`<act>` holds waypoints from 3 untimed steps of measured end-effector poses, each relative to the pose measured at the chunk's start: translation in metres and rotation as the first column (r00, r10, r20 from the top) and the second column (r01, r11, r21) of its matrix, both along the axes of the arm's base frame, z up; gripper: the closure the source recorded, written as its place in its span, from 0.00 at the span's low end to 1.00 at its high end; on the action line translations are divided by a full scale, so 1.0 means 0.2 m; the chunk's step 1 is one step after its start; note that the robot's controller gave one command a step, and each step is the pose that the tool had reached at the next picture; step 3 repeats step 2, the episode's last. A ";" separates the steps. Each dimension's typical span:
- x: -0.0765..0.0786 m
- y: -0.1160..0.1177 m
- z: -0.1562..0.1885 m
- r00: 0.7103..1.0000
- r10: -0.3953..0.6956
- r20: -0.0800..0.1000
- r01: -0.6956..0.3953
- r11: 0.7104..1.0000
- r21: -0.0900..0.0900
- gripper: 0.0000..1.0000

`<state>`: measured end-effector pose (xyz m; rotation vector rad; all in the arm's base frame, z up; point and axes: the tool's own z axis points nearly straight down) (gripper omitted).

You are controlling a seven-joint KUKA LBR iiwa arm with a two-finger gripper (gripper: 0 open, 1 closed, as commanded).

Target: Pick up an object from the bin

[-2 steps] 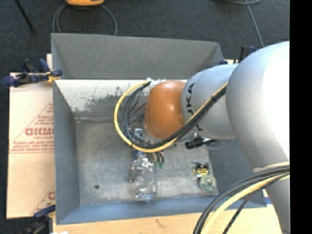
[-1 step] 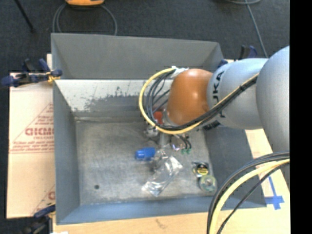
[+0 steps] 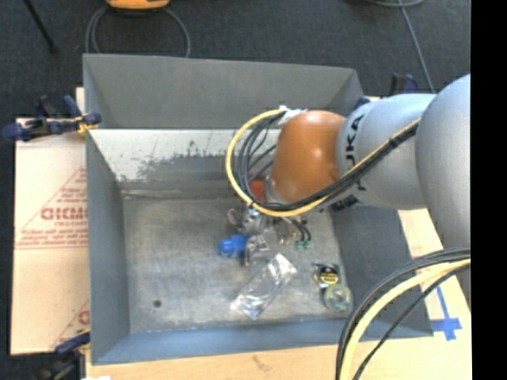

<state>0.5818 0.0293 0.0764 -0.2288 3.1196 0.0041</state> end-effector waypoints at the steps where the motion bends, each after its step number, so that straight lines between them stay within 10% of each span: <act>1: 0.12 0.07 0.66 0.963 0.270 -0.001 -0.270 0.963 -0.007 1.00; 3: 0.09 0.08 0.78 0.951 0.309 -0.006 -0.310 0.951 -0.006 1.00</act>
Offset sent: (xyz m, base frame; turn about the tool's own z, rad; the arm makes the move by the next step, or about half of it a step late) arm 0.0209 0.0139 0.1277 -0.2742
